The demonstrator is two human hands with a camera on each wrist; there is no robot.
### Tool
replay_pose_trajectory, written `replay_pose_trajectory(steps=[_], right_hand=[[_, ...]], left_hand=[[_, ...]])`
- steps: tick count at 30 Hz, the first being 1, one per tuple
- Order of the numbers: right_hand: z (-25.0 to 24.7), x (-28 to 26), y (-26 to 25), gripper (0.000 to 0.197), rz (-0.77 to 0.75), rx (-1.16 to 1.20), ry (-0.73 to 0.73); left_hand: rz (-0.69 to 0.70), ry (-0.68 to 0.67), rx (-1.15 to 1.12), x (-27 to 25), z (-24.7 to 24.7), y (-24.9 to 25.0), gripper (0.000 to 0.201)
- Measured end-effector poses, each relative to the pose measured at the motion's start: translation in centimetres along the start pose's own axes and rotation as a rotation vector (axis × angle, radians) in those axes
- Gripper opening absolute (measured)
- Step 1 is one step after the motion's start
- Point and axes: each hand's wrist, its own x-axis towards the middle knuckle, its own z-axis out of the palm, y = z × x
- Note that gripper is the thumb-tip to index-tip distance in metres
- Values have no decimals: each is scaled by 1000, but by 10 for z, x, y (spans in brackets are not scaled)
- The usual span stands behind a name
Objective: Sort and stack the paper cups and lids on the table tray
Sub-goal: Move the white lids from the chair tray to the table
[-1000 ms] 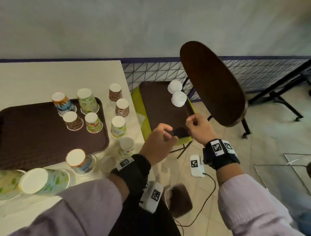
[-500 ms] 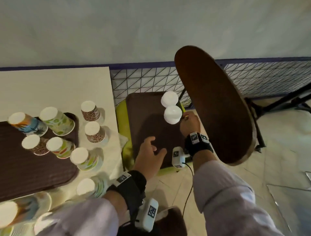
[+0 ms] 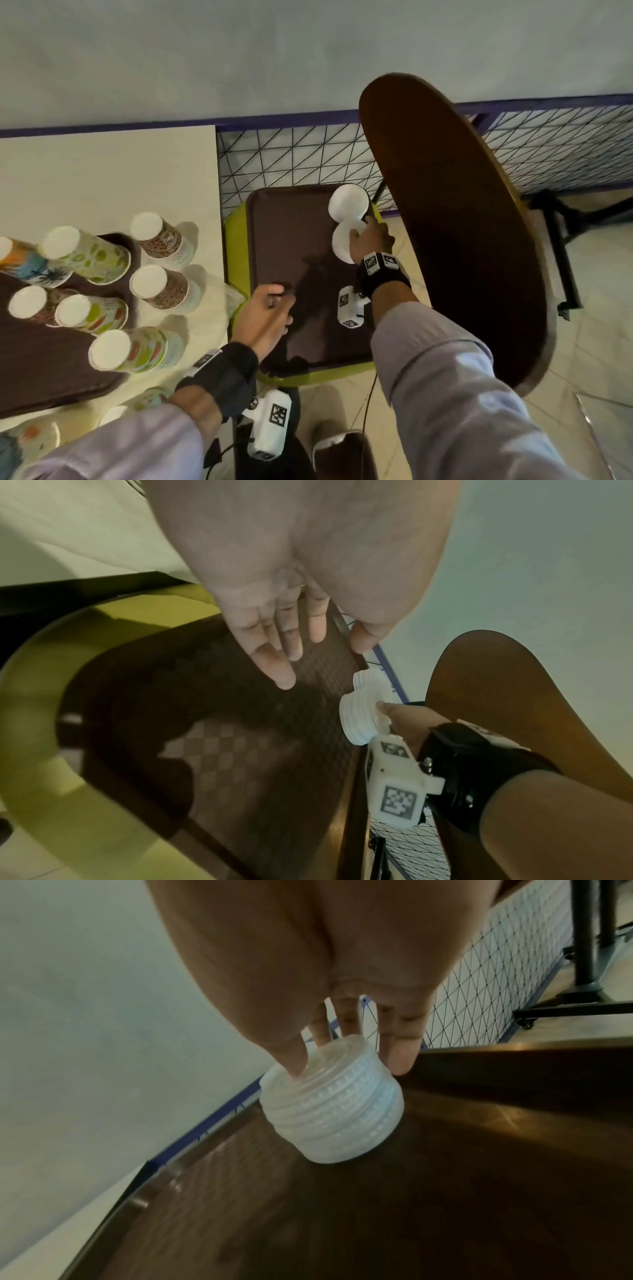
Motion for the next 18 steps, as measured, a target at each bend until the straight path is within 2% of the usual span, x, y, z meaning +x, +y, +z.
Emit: replay_pose_trajectory(steps=[6,11,18], right_hand=[[14,-9,14,57,12,8,-91],[17,-20,22,64,50,-6,-147],[34,-47,38,80,100,113,-257]], left_hand=[[-34,-78,83,8,-2,7,33],[-65,-55,76,15,3,13,32],[-100,-139,112,24,18,13,52]])
